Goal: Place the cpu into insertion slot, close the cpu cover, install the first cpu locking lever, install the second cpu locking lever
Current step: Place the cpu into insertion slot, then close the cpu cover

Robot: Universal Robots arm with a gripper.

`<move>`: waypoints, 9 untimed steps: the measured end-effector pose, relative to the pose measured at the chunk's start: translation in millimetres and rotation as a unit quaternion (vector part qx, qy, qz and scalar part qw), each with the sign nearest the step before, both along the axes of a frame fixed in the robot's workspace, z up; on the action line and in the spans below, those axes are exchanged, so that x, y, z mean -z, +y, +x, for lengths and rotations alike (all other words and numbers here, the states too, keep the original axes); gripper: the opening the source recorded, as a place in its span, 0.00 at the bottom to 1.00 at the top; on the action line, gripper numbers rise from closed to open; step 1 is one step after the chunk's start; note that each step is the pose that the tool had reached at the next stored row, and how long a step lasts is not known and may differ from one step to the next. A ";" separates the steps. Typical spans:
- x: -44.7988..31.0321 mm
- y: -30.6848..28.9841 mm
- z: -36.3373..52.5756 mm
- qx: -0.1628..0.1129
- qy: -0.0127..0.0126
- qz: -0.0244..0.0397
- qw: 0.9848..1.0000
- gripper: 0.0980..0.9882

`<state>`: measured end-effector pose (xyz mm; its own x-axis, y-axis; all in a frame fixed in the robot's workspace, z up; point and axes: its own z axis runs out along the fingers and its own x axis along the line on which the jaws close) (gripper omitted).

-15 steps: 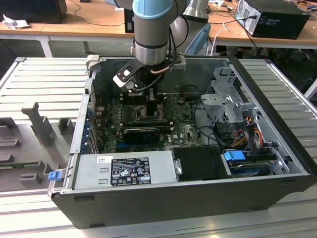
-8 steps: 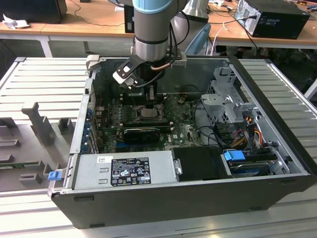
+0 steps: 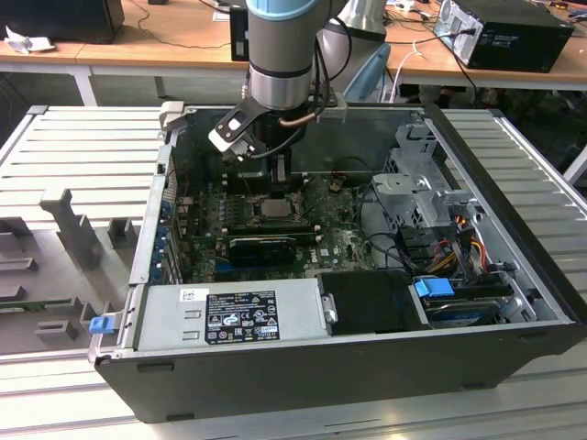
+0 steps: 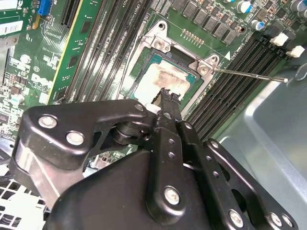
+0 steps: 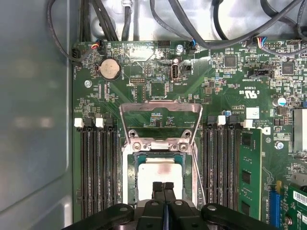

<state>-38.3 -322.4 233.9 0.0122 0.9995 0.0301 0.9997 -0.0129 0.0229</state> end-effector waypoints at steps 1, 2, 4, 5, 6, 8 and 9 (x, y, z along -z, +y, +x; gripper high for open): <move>-0.7 0.0 0.0 0.000 0.000 0.000 1.000 0.01; -1.2 0.0 0.0 0.000 0.000 0.000 1.000 0.01; -2.3 0.0 0.1 0.000 0.000 -0.001 1.000 0.01; -2.8 0.0 0.1 0.000 0.000 -0.001 1.000 0.01; -2.9 0.0 0.1 0.000 0.000 0.000 1.000 0.01; -3.0 -0.1 2.8 0.000 0.001 -0.001 1.000 0.01; -3.0 -0.1 4.5 0.001 0.001 -0.001 1.000 0.01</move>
